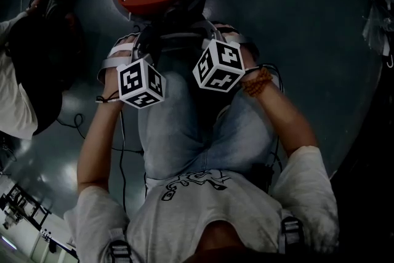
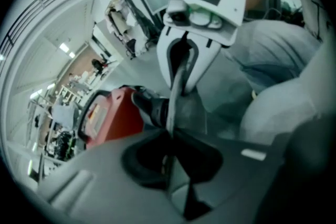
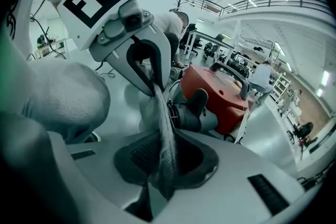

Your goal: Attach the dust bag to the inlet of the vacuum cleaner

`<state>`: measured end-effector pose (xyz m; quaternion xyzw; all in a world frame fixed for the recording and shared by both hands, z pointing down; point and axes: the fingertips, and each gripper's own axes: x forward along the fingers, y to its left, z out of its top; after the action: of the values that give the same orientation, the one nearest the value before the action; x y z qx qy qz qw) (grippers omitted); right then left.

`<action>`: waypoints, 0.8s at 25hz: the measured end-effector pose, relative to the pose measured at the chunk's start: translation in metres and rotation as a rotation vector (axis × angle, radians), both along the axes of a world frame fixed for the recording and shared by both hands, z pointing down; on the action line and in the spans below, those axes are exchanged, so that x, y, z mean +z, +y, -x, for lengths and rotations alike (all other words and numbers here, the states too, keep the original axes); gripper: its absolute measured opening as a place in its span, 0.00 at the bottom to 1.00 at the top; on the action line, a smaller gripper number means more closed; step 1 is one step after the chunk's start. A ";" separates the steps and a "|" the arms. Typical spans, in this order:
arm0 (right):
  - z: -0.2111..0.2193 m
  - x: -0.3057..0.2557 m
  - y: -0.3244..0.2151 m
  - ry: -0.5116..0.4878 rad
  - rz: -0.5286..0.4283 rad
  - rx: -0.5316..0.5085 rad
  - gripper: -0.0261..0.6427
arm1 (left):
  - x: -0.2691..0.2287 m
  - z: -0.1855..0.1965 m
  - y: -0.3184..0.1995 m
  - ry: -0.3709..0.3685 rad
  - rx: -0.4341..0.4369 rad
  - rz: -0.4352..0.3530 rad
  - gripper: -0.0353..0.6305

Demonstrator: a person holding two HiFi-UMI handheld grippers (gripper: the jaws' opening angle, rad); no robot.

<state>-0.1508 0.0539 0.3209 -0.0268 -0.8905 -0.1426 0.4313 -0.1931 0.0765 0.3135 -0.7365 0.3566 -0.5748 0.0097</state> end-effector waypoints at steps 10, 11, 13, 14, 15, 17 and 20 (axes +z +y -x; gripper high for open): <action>-0.009 -0.001 0.004 -0.023 -0.010 0.027 0.12 | -0.003 -0.004 -0.009 0.014 0.009 -0.028 0.12; -0.009 -0.001 0.004 -0.024 -0.011 0.034 0.12 | -0.003 -0.004 -0.009 0.014 0.013 -0.030 0.12; -0.007 -0.001 0.003 -0.028 -0.014 0.035 0.12 | -0.003 -0.003 -0.007 0.010 0.012 -0.034 0.12; -0.006 0.000 0.004 -0.030 -0.011 0.033 0.12 | -0.002 -0.002 -0.005 0.008 0.009 -0.036 0.12; -0.005 0.000 0.005 -0.032 -0.002 0.030 0.12 | -0.002 -0.002 -0.004 0.007 0.004 -0.038 0.13; -0.007 -0.001 0.006 -0.044 0.035 0.035 0.13 | -0.002 -0.001 -0.003 0.013 -0.009 -0.044 0.19; -0.021 -0.011 0.001 -0.094 0.103 0.085 0.25 | -0.014 0.000 0.002 0.092 -0.064 -0.071 0.27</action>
<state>-0.1303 0.0545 0.3103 -0.0045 -0.9162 -0.0791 0.3929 -0.1931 0.0784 0.2999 -0.7494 0.4002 -0.5275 0.0013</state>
